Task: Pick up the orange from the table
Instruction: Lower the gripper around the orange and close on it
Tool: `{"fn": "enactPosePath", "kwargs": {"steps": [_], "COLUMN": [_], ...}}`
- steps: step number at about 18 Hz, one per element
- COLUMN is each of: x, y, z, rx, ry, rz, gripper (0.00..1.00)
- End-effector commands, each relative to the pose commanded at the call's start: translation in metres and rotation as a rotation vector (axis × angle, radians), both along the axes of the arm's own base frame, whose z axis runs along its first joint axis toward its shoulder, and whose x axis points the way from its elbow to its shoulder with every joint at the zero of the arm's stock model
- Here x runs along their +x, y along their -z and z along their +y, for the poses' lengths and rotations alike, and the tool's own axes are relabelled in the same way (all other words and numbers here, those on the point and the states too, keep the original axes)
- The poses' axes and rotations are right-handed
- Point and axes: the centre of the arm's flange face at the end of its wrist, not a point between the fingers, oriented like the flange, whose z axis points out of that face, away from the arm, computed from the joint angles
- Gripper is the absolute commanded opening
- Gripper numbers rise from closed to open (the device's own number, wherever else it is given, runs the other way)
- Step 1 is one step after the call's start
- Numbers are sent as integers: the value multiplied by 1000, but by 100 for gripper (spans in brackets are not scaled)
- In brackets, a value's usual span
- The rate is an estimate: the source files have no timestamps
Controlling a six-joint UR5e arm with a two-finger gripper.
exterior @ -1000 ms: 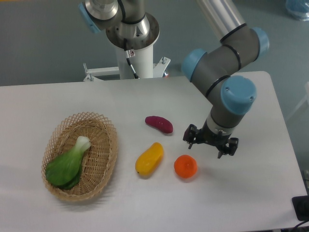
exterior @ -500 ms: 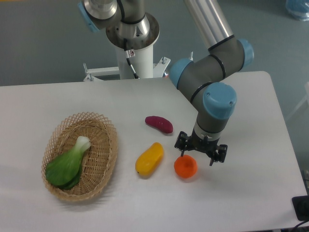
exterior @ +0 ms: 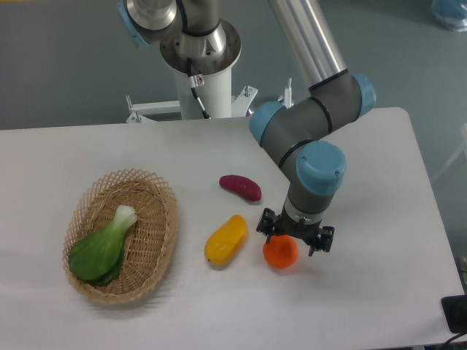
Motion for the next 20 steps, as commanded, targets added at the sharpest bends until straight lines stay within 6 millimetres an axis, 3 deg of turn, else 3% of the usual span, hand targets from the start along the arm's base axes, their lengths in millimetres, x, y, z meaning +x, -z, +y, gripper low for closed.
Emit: {"fn": "enactPosePath", "kwargs": {"steps": [7, 20], "x": [19, 20], "y": [14, 30], "z": [16, 28], "rx": [-100, -144], "ry": [24, -46], "rz": [48, 74], "gripper": [100, 100]}}
